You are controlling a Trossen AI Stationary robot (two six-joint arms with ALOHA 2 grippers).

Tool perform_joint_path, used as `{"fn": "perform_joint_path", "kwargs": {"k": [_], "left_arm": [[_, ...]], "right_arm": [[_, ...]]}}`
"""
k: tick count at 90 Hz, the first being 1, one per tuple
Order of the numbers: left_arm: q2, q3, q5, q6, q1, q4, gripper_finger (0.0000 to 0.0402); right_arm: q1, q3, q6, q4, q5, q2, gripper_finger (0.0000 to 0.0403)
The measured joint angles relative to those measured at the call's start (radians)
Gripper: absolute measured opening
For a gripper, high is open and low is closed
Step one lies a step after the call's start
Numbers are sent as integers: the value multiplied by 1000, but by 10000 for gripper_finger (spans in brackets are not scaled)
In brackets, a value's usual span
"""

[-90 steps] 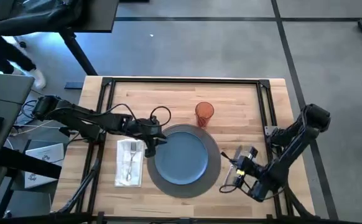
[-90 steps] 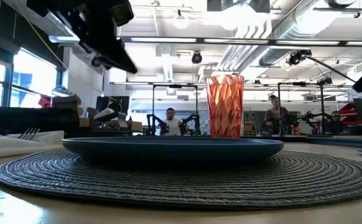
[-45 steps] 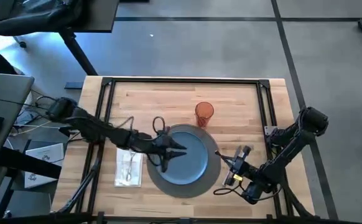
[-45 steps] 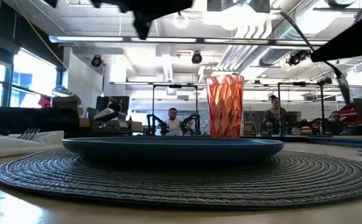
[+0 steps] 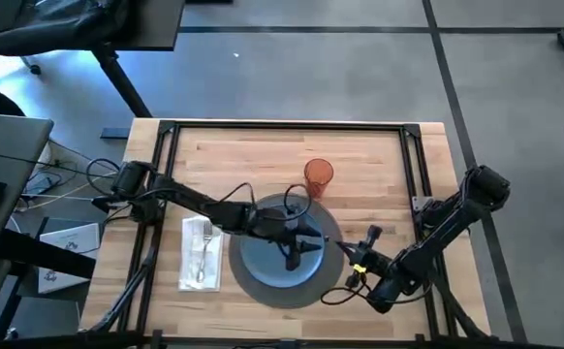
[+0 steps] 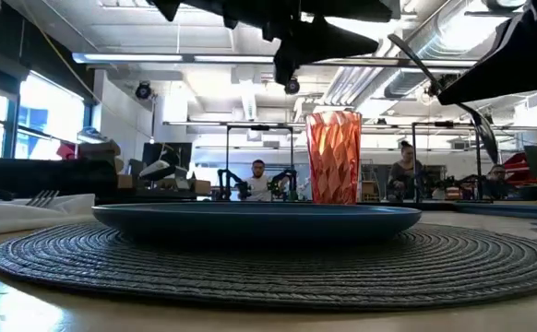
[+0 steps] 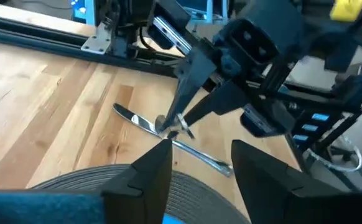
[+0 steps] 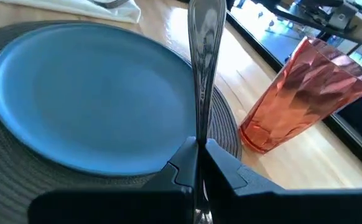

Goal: Set table place
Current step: Adjust the silver spoon

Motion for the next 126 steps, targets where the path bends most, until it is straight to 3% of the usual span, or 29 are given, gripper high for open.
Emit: {"fn": "perform_joint_path", "kwargs": {"k": [33,53,71,94,113,126], "left_arm": [[65,2,9,-47,19,104,156],[67,2,-39,-39,25,98,152],[67,2,-36,-31,28,87,105],[67,2,-7,34,29,85,11],[67,2,-20,96,30,82,1],[56,2,-27,161,28,85,0]], "right_arm": [[-54,0,-135,74,-7,0,0],[-61,0,-150,83,-19,0,0],[-64,0,-151,91,-18,-1,0],[-73,0,-150,98,-23,-1,0],[-80,0,-134,83,-48,-13,3],[-85,0,35,11,-133,-91,35]]}}
